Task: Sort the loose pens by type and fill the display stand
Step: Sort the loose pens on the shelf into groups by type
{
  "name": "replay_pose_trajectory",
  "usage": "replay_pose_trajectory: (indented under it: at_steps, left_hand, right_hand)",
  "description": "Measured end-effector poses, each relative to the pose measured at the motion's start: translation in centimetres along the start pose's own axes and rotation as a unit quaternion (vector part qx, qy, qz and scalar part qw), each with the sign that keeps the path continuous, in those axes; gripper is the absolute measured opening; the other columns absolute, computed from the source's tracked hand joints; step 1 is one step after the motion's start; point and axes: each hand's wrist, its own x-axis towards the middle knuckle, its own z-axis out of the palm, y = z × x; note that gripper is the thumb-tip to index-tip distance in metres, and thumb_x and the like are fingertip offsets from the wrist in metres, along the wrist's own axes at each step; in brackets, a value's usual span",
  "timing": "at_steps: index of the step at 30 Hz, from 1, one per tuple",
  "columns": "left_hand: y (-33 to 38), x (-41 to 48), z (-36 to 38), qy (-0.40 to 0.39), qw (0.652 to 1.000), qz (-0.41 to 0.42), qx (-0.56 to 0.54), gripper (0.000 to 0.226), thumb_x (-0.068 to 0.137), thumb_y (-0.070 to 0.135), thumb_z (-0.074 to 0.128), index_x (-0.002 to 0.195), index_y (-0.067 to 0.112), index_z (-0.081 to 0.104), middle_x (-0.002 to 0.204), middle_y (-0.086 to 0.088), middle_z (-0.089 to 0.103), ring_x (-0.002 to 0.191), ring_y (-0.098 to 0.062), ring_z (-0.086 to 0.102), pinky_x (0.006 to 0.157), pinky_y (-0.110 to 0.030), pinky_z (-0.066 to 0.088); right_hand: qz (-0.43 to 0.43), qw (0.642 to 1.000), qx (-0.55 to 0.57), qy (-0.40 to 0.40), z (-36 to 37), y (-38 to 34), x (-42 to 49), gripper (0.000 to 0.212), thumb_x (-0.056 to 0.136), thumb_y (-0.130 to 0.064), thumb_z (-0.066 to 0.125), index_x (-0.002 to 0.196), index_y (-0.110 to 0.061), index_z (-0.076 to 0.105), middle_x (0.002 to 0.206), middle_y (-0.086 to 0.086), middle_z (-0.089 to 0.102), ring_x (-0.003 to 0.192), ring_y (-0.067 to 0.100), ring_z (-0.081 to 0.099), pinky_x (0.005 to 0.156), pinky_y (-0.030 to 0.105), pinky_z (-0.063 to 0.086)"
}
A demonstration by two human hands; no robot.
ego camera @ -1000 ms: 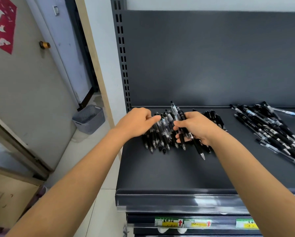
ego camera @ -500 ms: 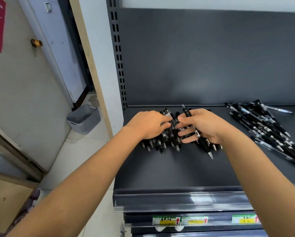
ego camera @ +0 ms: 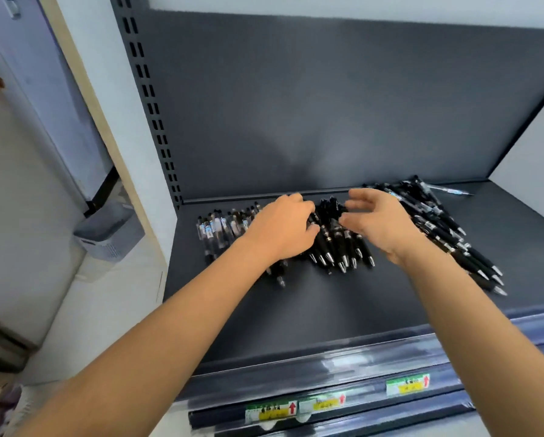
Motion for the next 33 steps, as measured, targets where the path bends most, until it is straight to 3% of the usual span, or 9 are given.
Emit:
replay_pose_trajectory:
  at_steps: [2, 4, 6, 10, 15, 19, 23, 29, 33]
  left_hand:
    - [1.4, 0.6, 0.9, -0.026, 0.998, -0.047, -0.022, 0.044, 0.098, 0.037, 0.045, 0.129, 0.007, 0.049, 0.128, -0.013, 0.05, 0.12, -0.03, 0.047, 0.096, -0.04, 0.042]
    - [2.8, 1.3, 1.6, -0.054, 0.992, -0.107, -0.036, 0.051, 0.099, 0.041, 0.042, 0.136, 0.006, 0.041, 0.136, -0.016, 0.043, 0.125, -0.034, 0.042, 0.099, -0.041, 0.037]
    - [3.8, 2.0, 2.0, -0.077, 0.981, -0.165, -0.061, 0.058, 0.099, 0.044, 0.041, 0.142, 0.006, 0.034, 0.145, -0.017, 0.034, 0.131, -0.035, 0.037, 0.103, -0.041, 0.034]
    - [5.4, 3.5, 2.4, -0.086, 0.963, -0.246, -0.068, 0.06, 0.099, 0.043, 0.038, 0.144, 0.005, 0.028, 0.15, -0.018, 0.026, 0.134, -0.037, 0.032, 0.106, -0.043, 0.032]
    - [7.1, 3.8, 3.2, -0.06, 0.939, -0.316, -0.12, 0.064, 0.101, 0.042, 0.031, 0.151, 0.008, 0.013, 0.159, -0.012, 0.004, 0.144, -0.033, 0.01, 0.116, -0.047, 0.019]
    - [7.8, 4.1, 4.0, -0.043, 0.926, -0.345, -0.15, 0.07, 0.1, 0.049, 0.027, 0.153, 0.011, 0.004, 0.161, -0.009, -0.006, 0.148, -0.029, -0.003, 0.119, -0.048, 0.008]
    - [8.3, 4.6, 4.6, -0.036, 0.923, -0.343, -0.171, 0.068, 0.101, 0.05, 0.023, 0.154, 0.013, 0.003, 0.161, -0.007, -0.01, 0.148, -0.026, -0.006, 0.117, -0.047, 0.003]
    - [8.6, 5.3, 4.2, -0.07, 0.933, -0.324, -0.141, 0.071, 0.098, 0.056, 0.023, 0.153, 0.011, 0.016, 0.161, -0.01, -0.004, 0.148, -0.03, -0.005, 0.116, -0.051, 0.007]
    - [9.0, 5.5, 3.4, -0.046, 0.959, -0.276, -0.049, 0.075, 0.096, 0.062, 0.023, 0.15, 0.01, 0.024, 0.16, -0.014, 0.01, 0.147, -0.031, 0.004, 0.114, -0.051, 0.013]
  right_hand:
    - [-0.03, 0.999, -0.018, -0.004, -0.2, 0.8, 0.8, 0.049, 0.082, 0.003, 0.068, 0.128, -0.004, 0.054, 0.12, 0.01, 0.06, 0.102, 0.02, 0.063, 0.093, 0.033, 0.05]
    - [-0.071, 0.995, -0.065, 0.007, -0.3, 1.7, 1.7, 0.041, 0.082, -0.006, 0.071, 0.121, -0.006, 0.06, 0.116, 0.008, 0.064, 0.107, 0.02, 0.062, 0.098, 0.033, 0.047]
    - [-0.096, 0.987, -0.124, 0.022, -0.5, 2.9, 2.6, 0.036, 0.084, -0.015, 0.069, 0.119, -0.008, 0.062, 0.117, 0.005, 0.065, 0.112, 0.02, 0.059, 0.098, 0.026, 0.042]
    - [-0.095, 0.979, -0.172, -0.042, -0.8, 4.6, 3.3, 0.044, 0.093, -0.028, 0.058, 0.133, -0.013, 0.051, 0.133, 0.003, 0.057, 0.12, 0.018, 0.052, 0.084, 0.018, 0.032]
    - [-0.124, 0.975, -0.162, -0.09, -0.8, 5.4, 4.1, 0.046, 0.099, -0.021, 0.045, 0.144, -0.013, 0.037, 0.146, 0.002, 0.044, 0.135, 0.017, 0.038, 0.096, 0.018, 0.028]
    - [-0.124, 0.972, -0.163, -0.12, -0.5, 5.6, 4.1, 0.05, 0.102, -0.019, 0.037, 0.15, -0.011, 0.024, 0.157, 0.005, 0.027, 0.144, 0.017, 0.023, 0.11, 0.023, 0.019]
    - [-0.13, 0.968, -0.182, -0.113, -0.7, 5.8, 4.2, 0.052, 0.103, -0.019, 0.036, 0.151, -0.009, 0.02, 0.158, 0.007, 0.022, 0.146, 0.018, 0.019, 0.111, 0.024, 0.018]
    - [-0.15, 0.959, -0.217, -0.101, -2.0, 5.4, 4.1, 0.051, 0.098, -0.01, 0.04, 0.148, -0.005, 0.028, 0.152, 0.01, 0.034, 0.141, 0.021, 0.028, 0.104, 0.02, 0.021]
    - [-0.182, 0.953, -0.238, -0.035, -4.1, 5.3, 3.7, 0.044, 0.095, -0.01, 0.048, 0.139, -0.004, 0.044, 0.14, 0.013, 0.049, 0.13, 0.024, 0.043, 0.097, 0.015, 0.025]
